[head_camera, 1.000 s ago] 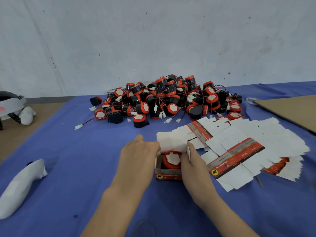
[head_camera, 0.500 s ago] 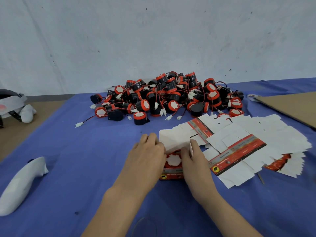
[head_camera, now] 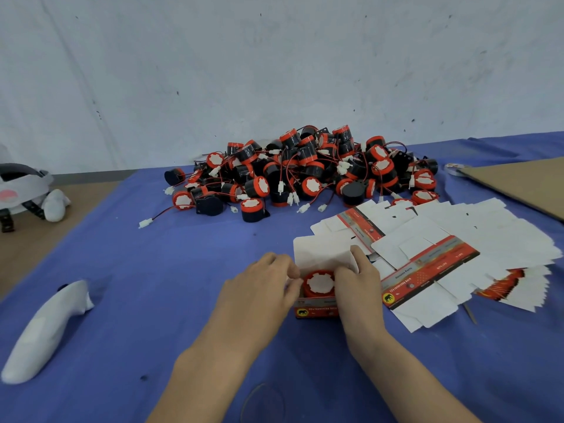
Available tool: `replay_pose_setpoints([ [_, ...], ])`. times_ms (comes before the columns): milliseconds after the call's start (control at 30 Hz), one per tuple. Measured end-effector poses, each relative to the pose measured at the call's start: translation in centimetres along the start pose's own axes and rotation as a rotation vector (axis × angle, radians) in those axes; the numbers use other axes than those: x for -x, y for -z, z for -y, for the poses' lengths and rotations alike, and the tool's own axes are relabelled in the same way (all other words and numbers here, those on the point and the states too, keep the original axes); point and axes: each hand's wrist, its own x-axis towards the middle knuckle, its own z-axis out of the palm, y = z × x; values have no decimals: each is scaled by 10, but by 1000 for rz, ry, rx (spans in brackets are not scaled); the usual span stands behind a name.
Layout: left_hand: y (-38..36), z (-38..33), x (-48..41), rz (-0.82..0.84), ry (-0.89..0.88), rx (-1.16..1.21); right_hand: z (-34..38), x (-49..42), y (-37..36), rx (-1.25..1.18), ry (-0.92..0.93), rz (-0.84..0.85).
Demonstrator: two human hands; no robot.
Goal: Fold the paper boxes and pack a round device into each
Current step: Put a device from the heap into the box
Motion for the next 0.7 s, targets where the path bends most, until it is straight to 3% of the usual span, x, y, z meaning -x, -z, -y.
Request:
replay_pose_setpoints([
  [133,-3,-5,2,-64,-6,-81,-2,-2,-3,-34,-29,-22],
  [433,-9,-5,-1,33,1,-160,-3,4,-5,66,18,-31],
  [700,-20,-1,3,17,-80,-312,-1,7,-1,80,105,32],
])
